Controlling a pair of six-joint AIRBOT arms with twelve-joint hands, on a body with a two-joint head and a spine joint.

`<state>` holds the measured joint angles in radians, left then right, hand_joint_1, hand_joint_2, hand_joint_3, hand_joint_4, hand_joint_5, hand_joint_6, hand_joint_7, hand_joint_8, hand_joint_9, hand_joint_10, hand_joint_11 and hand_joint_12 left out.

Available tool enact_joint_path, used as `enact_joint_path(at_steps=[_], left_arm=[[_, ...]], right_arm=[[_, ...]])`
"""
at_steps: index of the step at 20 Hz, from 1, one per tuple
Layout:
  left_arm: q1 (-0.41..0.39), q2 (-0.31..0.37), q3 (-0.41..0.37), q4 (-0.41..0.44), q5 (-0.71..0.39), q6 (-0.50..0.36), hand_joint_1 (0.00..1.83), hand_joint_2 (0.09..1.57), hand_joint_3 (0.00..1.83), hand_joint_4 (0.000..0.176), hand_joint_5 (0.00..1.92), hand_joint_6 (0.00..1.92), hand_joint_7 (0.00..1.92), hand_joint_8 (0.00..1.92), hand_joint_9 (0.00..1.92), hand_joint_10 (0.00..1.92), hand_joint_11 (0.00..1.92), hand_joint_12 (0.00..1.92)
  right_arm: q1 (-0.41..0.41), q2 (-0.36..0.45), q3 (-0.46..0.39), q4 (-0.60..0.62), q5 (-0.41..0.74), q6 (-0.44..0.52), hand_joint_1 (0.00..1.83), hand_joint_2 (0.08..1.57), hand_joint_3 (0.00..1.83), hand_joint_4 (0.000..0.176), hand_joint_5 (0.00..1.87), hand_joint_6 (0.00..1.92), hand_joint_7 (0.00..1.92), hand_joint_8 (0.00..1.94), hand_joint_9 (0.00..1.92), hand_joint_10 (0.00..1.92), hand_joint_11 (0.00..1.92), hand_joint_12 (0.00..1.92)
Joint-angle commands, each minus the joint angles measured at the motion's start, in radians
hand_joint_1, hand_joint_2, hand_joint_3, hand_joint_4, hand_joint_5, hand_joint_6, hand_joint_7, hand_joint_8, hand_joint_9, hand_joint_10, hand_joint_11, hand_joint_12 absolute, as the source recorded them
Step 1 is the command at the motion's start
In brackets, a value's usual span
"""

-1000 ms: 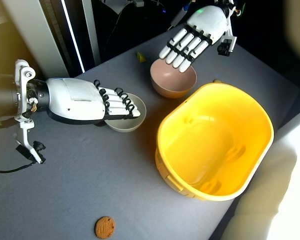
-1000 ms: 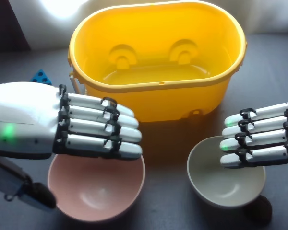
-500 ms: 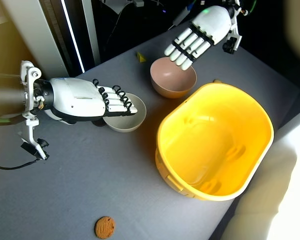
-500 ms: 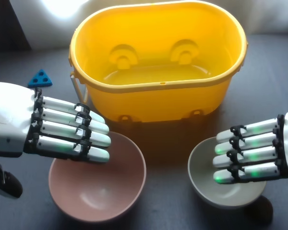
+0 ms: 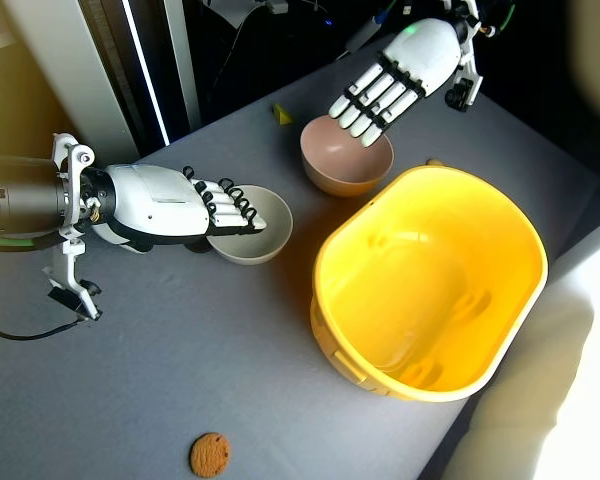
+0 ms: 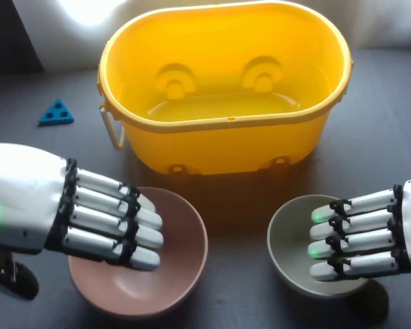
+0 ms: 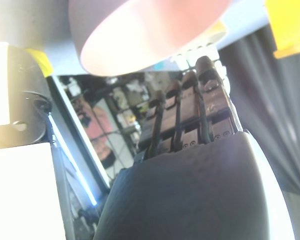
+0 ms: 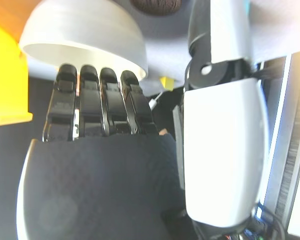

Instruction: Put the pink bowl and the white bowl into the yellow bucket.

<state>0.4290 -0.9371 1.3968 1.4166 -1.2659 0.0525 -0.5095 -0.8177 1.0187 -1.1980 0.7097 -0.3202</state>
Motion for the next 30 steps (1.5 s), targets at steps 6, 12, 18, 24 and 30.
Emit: enact_joint_path(at_steps=[6, 12, 18, 24, 30], left_arm=[[0.013, -0.035, 0.027, -0.066, -0.009, 0.011, 1.06, 0.99, 0.0, 0.0, 0.03, 0.01, 0.05, 0.01, 0.04, 0.01, 0.0, 0.44], [0.037, -0.051, 0.034, -0.029, 0.006, 0.012, 1.01, 1.02, 0.01, 0.0, 0.0, 0.0, 0.01, 0.0, 0.01, 0.0, 0.0, 0.35], [0.073, -0.063, 0.047, -0.028, 0.021, 0.027, 1.01, 1.03, 0.0, 0.0, 0.0, 0.0, 0.03, 0.0, 0.04, 0.0, 0.0, 0.41], [0.075, -0.067, 0.048, -0.028, 0.024, 0.029, 1.05, 1.03, 0.0, 0.0, 0.0, 0.0, 0.06, 0.0, 0.07, 0.01, 0.0, 0.49], [0.075, -0.068, 0.05, -0.028, 0.024, 0.03, 1.07, 1.04, 0.0, 0.0, 0.02, 0.0, 0.08, 0.0, 0.09, 0.01, 0.0, 0.6]], right_arm=[[-0.003, -0.042, 0.047, 0.065, 0.047, -0.004, 1.14, 0.92, 0.0, 0.0, 0.04, 0.01, 0.0, 0.0, 0.0, 0.0, 0.0, 0.0], [0.007, -0.077, 0.07, 0.077, 0.038, -0.004, 1.13, 0.93, 0.01, 0.0, 0.06, 0.01, 0.02, 0.01, 0.0, 0.0, 0.02, 0.01], [0.011, -0.097, 0.089, 0.082, 0.035, -0.009, 1.15, 0.92, 0.0, 0.0, 0.09, 0.01, 0.06, 0.01, 0.0, 0.0, 0.03, 0.03], [0.025, -0.103, 0.098, 0.09, 0.035, -0.01, 1.15, 0.93, 0.0, 0.0, 0.09, 0.0, 0.06, 0.0, 0.01, 0.0, 0.0, 0.17], [0.032, -0.105, 0.098, 0.09, 0.035, -0.016, 1.13, 0.96, 0.01, 0.0, 0.1, 0.01, 0.06, 0.0, 0.02, 0.0, 0.0, 0.2]])
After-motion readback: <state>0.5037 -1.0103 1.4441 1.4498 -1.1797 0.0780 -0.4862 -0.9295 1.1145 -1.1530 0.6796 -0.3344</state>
